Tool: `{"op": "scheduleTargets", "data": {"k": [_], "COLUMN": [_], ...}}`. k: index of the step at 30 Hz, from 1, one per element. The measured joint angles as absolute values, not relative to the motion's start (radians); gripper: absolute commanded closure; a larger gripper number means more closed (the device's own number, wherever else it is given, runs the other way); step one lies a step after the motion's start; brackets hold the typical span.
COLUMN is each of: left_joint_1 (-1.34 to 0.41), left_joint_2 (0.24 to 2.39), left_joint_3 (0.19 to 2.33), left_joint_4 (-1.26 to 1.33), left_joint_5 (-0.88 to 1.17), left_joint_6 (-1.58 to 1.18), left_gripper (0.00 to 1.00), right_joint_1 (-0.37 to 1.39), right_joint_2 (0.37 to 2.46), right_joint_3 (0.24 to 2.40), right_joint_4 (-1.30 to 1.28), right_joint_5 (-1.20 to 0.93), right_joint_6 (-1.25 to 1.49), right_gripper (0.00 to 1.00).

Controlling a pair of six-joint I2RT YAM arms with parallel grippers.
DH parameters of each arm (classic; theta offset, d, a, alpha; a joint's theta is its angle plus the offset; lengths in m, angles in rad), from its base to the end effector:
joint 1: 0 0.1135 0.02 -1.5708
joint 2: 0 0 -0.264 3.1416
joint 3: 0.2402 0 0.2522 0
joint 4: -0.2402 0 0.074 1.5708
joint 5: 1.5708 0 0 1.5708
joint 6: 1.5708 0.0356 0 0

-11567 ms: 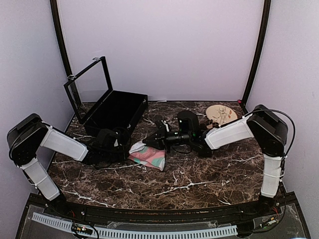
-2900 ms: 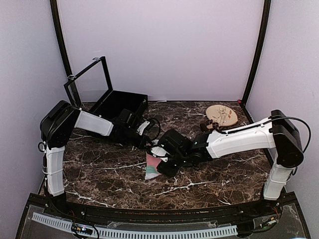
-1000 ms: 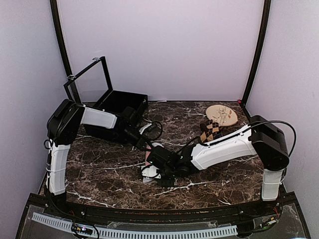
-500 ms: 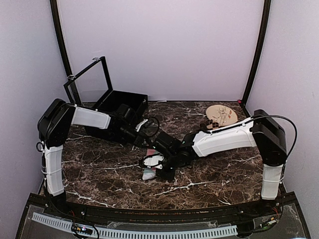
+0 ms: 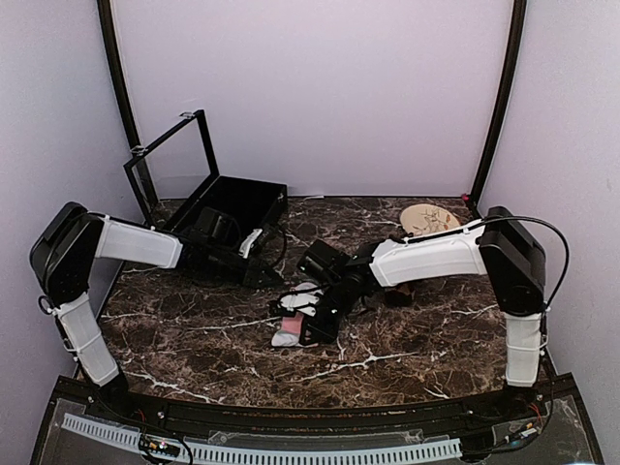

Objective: Roll the socks
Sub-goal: Roll the sock at the center of the board.

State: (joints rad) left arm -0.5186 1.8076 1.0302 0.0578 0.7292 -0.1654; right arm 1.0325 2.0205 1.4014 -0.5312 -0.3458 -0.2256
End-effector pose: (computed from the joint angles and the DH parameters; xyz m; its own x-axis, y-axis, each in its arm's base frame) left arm 0.3133 -0.2061 0.1748 -0.6971 0.2565 -0.6695 0.6996 0.4476 -0.5570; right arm 0.2014 0.3607 0.1598 -0.2596 -0.8452 -0.4671 -0.9611 0.1790 0.2103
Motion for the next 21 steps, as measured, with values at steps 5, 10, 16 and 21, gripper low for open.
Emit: {"op": "scheduleTargets", "data": {"k": [5, 10, 16, 21], "left_joint_1": [-0.519, -0.528, -0.617, -0.67], "left_joint_2": [1.678, 1.581, 1.533, 1.491], "left_joint_3": [0.807, 0.654, 0.598, 0.517], "left_joint_4": [0.224, 0.376, 0.488, 0.533], "left_joint_5": [0.638, 0.599, 0.57, 0.514], "left_joint_6": [-0.242, -0.297, -0.299, -0.291], "left_gripper": [0.7, 0.7, 0.69, 0.64], "right_joint_1": [0.997, 0.975, 0.954, 0.95], "right_joint_2": [2.048, 2.069, 2.085, 2.087], "right_joint_3": [1.423, 1.431, 1.448, 1.448], "right_joint_4": [-0.551, -0.566, -0.582, -0.614], "right_joint_5": [-0.447, -0.522, -0.586, -0.62], "right_joint_6": [-0.206, -0.197, -0.186, -0.186], "right_gripper": [0.93, 0.93, 0.93, 0.93]}}
